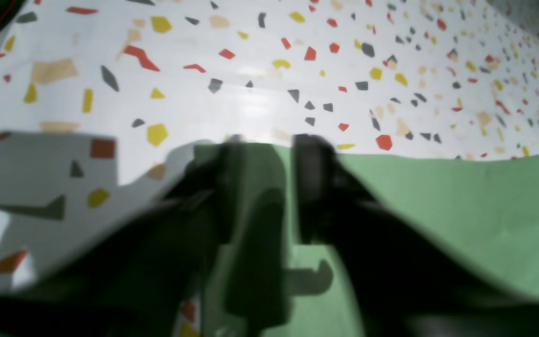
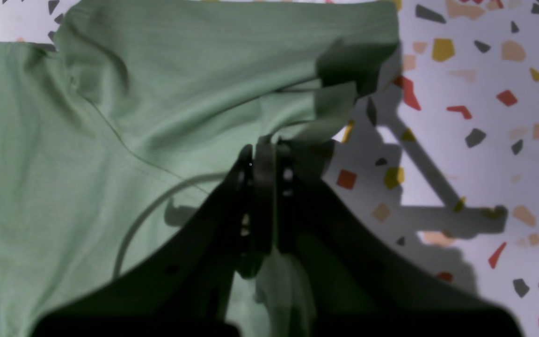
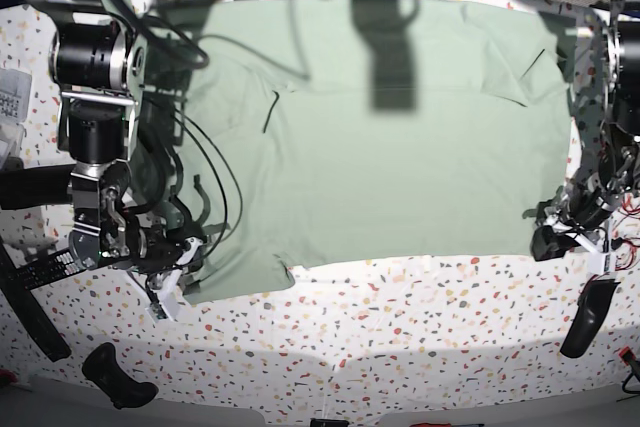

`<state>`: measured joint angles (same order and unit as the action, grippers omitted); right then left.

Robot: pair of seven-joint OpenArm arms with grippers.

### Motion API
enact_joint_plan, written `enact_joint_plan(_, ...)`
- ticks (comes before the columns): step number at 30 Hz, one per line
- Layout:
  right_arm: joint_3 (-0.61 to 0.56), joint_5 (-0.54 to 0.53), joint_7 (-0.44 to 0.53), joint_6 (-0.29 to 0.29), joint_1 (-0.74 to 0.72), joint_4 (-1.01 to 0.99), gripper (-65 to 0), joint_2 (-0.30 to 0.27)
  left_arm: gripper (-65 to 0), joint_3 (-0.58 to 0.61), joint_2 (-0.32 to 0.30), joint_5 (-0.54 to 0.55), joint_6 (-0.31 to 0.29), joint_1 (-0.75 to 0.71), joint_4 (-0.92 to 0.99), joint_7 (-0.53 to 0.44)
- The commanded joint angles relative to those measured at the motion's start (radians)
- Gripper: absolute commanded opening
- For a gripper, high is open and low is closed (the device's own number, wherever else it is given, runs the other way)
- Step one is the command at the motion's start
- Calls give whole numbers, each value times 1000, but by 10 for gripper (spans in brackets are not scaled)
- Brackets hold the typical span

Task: Fold the T-shirt properly
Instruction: 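Hold the hem corners with both grippers and tug them outward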

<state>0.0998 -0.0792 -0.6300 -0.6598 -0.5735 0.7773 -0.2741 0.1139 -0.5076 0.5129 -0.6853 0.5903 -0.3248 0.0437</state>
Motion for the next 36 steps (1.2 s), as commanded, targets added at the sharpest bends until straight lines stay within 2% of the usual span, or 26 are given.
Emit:
enact_joint_plan(1, 2, -11, 16, -14, -35, 20, -650, -8, -418, -3, -17, 11, -13, 31, -15, 27)
enact_joint_plan(2, 2, -11, 17, -14, -35, 20, -650, -8, -418, -3, -17, 12, -13, 31, -15, 66)
enact_joint_plan(4, 2, -20, 17, -14, -35, 20, -650, -8, -418, -3, -17, 12, -13, 31, -15, 65)
enact_joint_plan(7, 2, -61, 6, -15, -35, 20, -650, -8, -418, -3, -17, 11, 69, 39, -15, 61)
enact_joint_plan(13, 2, -64, 3, -15, -35, 20, -650, -6, -418, -3, -10, -1, 166, 46, -15, 71)
enact_joint_plan(14, 2, -64, 4, -14, -35, 20, -650, -6, -418, -3, -7, -16, 167, 44, -15, 85)
enact_joint_plan(16, 2, -64, 4, -14, -35, 20, -650, -6, -418, -3, 4, -14, 155, 41, -15, 137)
enact_joint_plan(18, 2, -64, 4, -14, -35, 20, -650, -6, -418, -3, 18, -14, 103, 41, -15, 177)
enact_joint_plan(20, 2, -64, 4, -14, -35, 20, -650, -6, -418, -3, 31, -13, 43, 42, -15, 170)
enact_joint_plan(21, 2, -63, 3, -14, -35, 20, -650, -6, -419, -3, 37, -5, 32, 42, -15, 164)
enact_joint_plan(24, 2, -63, 0, -14, -35, 20, -650, -6, -425, -3, 46, 39, 33, 42, -15, 163)
enact_joint_plan(27, 2, -63, 0, -14, -35, 20, -650, -6, -479, -3, 38, 38, 33, 42, -15, 142)
enact_joint_plan(29, 2, -63, 0, -14, -35, 20, -650, -6, -532, -3, 27, 38, 33, 42, -15, 114)
enact_joint_plan(31, 2, -63, 0, -14, -35, 20, -650, -6, -632, -3, 18, 38, 33, 42, -15, 96)
enact_joint_plan(32, 2, -63, 1, -14, -35, 20, -650, -6, -650, -3, 14, 39, 33, 42, -15, 86)
enact_joint_plan(36, 2, -63, 1, -14, -35, 20, -650, -6, -650, -3, -1, 39, 33, 42, -15, 82)
